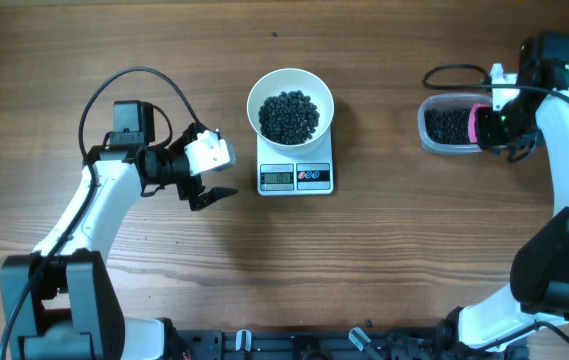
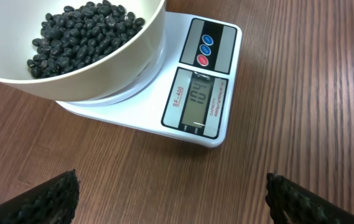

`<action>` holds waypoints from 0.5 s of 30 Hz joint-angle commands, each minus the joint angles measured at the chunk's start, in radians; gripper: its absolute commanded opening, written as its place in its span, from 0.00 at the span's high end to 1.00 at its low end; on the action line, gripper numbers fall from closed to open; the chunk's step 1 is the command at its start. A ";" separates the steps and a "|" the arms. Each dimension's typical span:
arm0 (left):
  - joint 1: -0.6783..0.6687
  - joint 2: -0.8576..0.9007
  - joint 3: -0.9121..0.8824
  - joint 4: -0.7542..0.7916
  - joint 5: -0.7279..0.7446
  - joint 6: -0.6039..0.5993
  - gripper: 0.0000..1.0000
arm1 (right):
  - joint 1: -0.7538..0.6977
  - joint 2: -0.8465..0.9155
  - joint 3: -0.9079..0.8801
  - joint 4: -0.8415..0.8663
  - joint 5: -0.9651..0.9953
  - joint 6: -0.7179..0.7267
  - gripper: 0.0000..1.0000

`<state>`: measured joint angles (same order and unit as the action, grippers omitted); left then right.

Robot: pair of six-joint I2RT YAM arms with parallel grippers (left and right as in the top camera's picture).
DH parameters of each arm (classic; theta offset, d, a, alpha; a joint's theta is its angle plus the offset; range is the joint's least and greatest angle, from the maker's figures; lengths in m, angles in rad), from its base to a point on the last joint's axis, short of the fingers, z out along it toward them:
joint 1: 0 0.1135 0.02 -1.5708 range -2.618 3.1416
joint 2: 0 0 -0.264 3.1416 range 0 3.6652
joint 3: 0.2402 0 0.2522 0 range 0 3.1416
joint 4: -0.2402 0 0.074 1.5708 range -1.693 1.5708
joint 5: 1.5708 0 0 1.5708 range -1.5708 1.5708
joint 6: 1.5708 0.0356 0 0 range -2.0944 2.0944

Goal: Scoop item into bowl and weigh 150g on scale
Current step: 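Scoop black beans from the tub with the right gripper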

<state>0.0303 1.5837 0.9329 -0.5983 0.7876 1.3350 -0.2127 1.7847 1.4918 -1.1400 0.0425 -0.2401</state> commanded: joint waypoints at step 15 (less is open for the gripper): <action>0.005 -0.020 -0.003 0.001 0.023 0.019 0.00 | 0.137 0.127 -0.014 -0.111 -0.159 -0.089 0.96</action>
<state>0.0303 1.5837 0.9329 -0.5983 0.7872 1.3350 -0.0734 1.8893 1.4853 -1.2366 0.0002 -0.3168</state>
